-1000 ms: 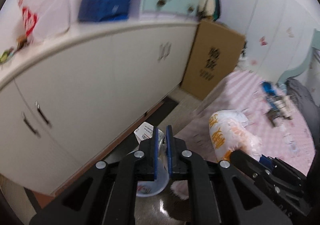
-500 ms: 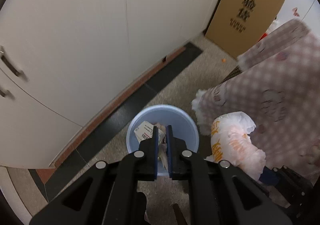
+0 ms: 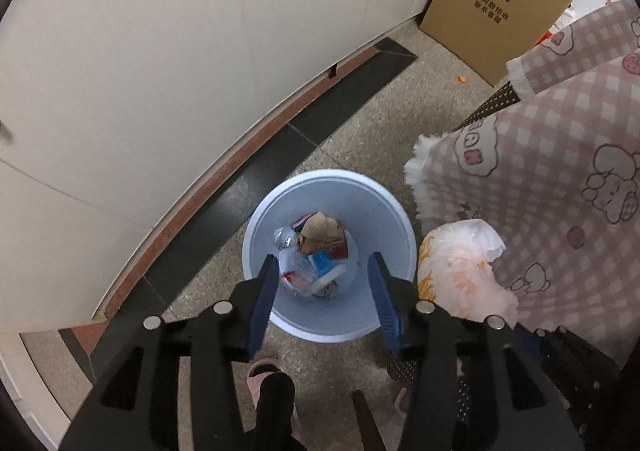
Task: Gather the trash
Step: 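Carry both items over the blue bin and open both tools to drop them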
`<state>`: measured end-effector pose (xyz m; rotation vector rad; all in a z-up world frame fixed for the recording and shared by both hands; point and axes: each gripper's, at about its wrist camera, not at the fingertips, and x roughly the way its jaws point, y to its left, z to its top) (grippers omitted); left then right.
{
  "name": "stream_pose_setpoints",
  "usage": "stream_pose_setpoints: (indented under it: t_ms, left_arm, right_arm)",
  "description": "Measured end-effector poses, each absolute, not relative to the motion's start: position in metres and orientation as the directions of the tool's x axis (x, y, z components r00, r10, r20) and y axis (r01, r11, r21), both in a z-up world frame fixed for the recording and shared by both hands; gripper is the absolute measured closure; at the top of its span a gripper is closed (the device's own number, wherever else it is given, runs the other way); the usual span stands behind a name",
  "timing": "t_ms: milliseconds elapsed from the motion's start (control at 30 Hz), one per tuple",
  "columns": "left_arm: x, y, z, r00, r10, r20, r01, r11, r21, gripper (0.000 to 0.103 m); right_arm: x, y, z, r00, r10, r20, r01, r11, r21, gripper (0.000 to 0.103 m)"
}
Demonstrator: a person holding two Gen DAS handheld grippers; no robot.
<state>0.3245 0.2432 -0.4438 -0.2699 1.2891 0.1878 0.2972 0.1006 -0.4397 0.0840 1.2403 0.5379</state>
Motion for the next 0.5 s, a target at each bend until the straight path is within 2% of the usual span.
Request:
stream_pose_setpoints:
  t_ms: [367,433,500]
  left_arm:
    - [0.299,0.273,-0.444,0.243,0.048,-0.969,-0.365,0.93,-0.046,0.041]
    - [0.293,0.278,-0.44,0.247,0.066,-0.967,-0.378,0.925,-0.033,0.039]
    - [0.287,0.284,-0.431,0.257,0.082,-0.963,-0.4,0.916,-0.029,0.039]
  right_arm:
    - [0.298,0.112,-0.444,0.198,0.442,-0.875,-0.369,0.861,0.351,0.074]
    - [0.297,0.116,-0.44,0.204,0.45,-0.869,-0.395,0.85,0.348,0.073]
    - [0.298,0.119,-0.433,0.221,0.457,-0.861,-0.415,0.843,0.341,0.067]
